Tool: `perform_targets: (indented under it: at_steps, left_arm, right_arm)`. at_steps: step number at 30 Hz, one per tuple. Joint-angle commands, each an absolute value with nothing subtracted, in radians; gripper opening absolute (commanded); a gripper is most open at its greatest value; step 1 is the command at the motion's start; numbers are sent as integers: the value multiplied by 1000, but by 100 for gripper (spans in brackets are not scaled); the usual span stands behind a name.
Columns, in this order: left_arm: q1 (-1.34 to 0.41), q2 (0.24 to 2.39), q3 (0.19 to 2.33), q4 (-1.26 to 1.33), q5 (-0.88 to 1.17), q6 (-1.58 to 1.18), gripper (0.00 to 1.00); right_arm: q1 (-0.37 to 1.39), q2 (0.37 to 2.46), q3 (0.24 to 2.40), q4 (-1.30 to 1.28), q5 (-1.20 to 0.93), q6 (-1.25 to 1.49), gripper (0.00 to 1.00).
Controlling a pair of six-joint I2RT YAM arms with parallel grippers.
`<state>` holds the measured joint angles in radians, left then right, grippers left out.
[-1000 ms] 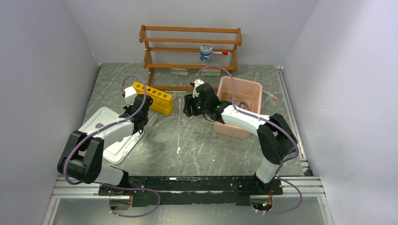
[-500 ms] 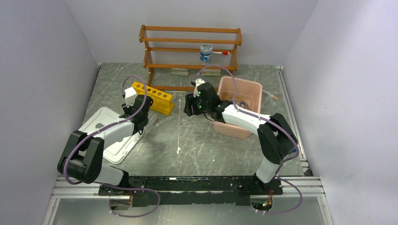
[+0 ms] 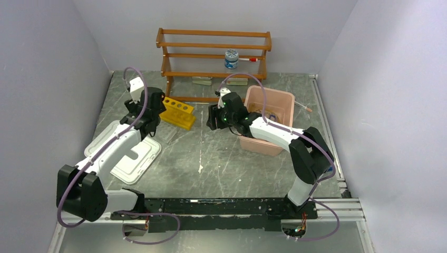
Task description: Organize the chemistry lab equipment
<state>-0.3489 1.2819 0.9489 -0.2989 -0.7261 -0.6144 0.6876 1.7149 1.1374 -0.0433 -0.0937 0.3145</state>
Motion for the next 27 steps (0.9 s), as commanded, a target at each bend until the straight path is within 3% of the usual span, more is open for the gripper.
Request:
perform_targets:
  at_steps: [1,10,16,20,24,27]
  left_arm:
    - [-315,1279,1037,-366,-556,-554,77]
    - [-302,1374,1161,-279,41,-534,78]
    - [-301,1450,1223,-285,118,-530,77]
    - [-301,1516,1269,-285,163,-507,72]
    - [-301,1557,1288,-270,203,-509,65]
    - [-301,1570,1290,-259,224,-501,65]
  right_arm:
    - [680,1742,1194,-48,-56,310,58]
    - [681,1912,1416,-105,165,322,57]
    - [682,2067,1569,-171,312,331,60]
    - [681,2162,1663,-219,375,342,60]
    - [682,2215,1681,-181,429,289,57]
    - [679,2233,1686,-167,451,242,62]
